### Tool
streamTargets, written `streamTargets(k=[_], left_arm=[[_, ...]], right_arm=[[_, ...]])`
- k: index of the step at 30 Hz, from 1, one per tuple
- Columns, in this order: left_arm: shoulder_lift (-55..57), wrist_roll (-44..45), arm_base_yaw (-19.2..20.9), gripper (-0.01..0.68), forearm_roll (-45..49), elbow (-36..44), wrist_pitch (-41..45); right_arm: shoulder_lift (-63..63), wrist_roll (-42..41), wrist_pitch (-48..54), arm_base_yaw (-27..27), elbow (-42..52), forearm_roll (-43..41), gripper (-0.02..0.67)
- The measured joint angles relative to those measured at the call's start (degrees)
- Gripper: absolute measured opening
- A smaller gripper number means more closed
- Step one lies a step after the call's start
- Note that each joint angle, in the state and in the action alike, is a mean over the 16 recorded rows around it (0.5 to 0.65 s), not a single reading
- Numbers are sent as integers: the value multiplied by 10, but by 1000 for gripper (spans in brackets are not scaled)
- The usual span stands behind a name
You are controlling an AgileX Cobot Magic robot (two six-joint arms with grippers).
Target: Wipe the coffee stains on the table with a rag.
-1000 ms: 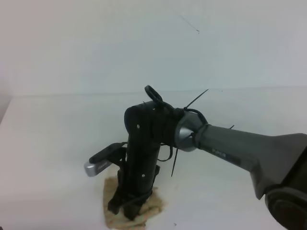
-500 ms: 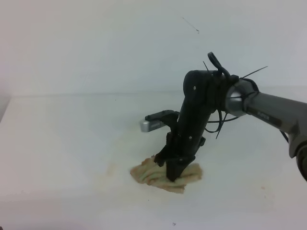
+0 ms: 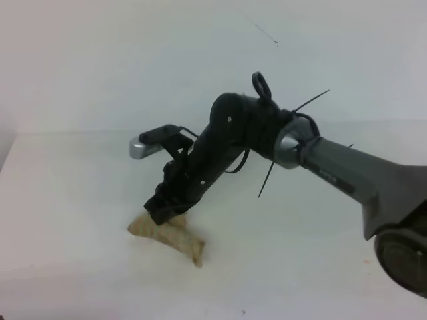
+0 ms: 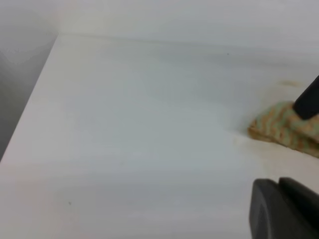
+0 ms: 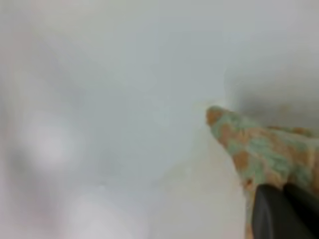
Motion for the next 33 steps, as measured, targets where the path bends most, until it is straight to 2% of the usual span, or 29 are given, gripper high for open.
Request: streamTargets(k=[11,23,33], left_arm=[[0,0,0,-2,0,0,0],[0,0,0,-2,0,0,0],[0,0,0,-2,0,0,0]], right_arm=[[66,3,-52,-15,-36,-5,11],[82,26,-138,-99,-41,-39,11],[59,39,-75,-167,-42,-75,11]])
